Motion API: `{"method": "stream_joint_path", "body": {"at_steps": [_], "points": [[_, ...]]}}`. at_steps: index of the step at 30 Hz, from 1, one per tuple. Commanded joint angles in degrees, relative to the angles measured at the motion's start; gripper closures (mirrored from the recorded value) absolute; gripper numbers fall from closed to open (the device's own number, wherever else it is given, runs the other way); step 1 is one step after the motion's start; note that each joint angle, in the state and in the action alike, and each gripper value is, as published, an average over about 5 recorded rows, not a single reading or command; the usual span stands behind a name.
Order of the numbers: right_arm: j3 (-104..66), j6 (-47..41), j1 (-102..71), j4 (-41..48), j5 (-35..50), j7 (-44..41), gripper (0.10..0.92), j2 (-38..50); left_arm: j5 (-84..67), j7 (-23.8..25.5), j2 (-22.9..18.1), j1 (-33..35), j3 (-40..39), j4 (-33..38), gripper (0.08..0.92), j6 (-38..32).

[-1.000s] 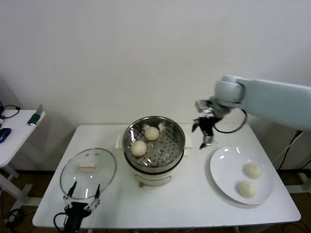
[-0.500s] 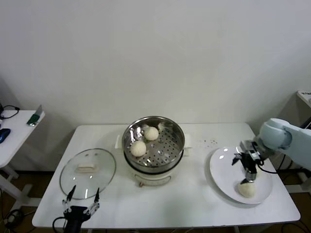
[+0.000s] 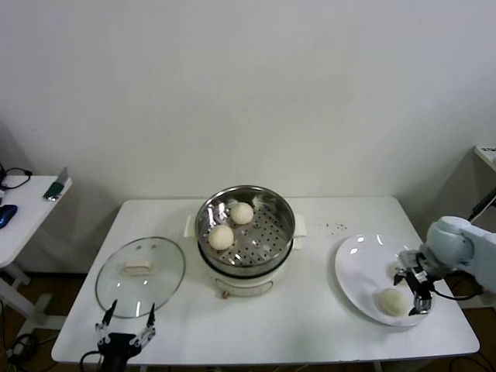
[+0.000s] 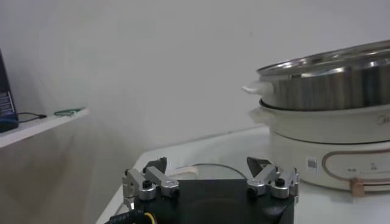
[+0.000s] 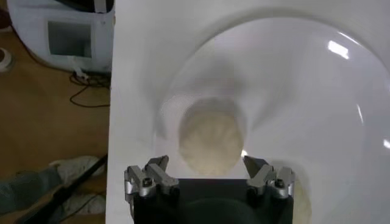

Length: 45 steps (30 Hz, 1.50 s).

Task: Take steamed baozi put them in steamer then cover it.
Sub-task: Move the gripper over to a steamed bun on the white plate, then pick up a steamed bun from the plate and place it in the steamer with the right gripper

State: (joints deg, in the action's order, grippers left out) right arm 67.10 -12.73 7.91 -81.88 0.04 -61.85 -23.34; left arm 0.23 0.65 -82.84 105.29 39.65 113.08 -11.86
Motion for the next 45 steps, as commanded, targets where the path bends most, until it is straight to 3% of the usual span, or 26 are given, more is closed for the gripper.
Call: {"method": "stream_joint_path", "body": {"at_steps": [1,12,24,34,45], "points": [[-1.4,0.35,-2.92,2.51,-2.16,0.59,0.203,-2.96,-0.58,-0.11,-0.2,-0.02,0.05,-0.43,0.177,0.04],[-1.13,0.44,-3.44,3.86,-1.46,0.29,0.205,-5.17,-0.72,-0.27,-0.11,-0.62,0.34,-1.27,0.177,0.35],[-0.34,3.23,-0.13,4.78,-1.28,-1.3,0.346,-5.52,-1.05,-0.42,-0.03,-0.92,0.53,-1.48,0.177,0.67],[8.86,29.11,25.02,4.79,-7.77,-10.1,0.351,-12.83,-1.69,-0.57,-0.17,-0.85,0.55,-1.34,0.177,0.83],[16.27,41.65,44.4,0.95,0.89,-12.04,0.347,-30.04,-1.43,-0.99,-0.15,-0.47,0.26,-1.49,0.177,1.54]]}}
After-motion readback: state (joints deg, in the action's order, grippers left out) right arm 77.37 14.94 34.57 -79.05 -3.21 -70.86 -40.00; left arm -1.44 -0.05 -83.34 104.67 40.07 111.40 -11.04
